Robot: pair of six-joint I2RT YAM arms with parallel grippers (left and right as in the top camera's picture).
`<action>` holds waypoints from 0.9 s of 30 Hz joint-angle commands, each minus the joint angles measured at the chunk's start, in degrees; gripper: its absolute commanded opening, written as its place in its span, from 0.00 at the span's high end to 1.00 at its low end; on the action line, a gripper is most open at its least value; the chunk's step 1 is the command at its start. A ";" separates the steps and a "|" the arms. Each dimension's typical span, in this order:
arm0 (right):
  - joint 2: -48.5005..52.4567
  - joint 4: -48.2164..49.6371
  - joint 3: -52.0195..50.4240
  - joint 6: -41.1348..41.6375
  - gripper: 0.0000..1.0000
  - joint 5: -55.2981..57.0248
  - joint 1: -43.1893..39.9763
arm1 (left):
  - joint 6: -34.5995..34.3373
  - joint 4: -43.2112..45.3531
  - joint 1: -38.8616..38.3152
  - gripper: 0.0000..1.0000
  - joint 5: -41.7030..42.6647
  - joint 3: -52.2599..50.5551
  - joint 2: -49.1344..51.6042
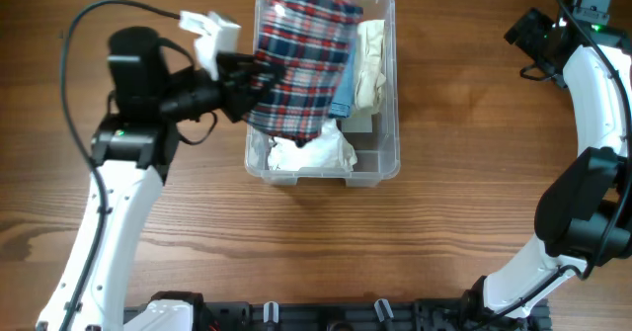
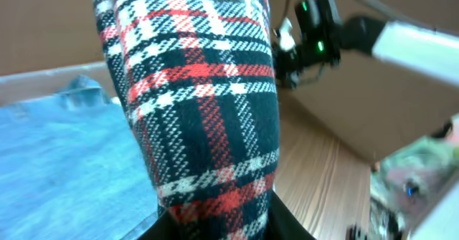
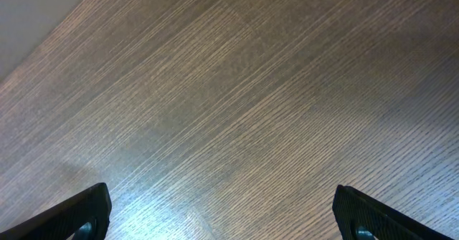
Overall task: Pack container
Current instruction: 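Lift the plaid cloth and lower it into the bin's front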
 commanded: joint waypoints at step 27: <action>0.85 0.13 -0.26 0.13 0.00 -0.09 0.20 | 23.76 -11.74 -6.75 0.69 -11.78 0.24 4.07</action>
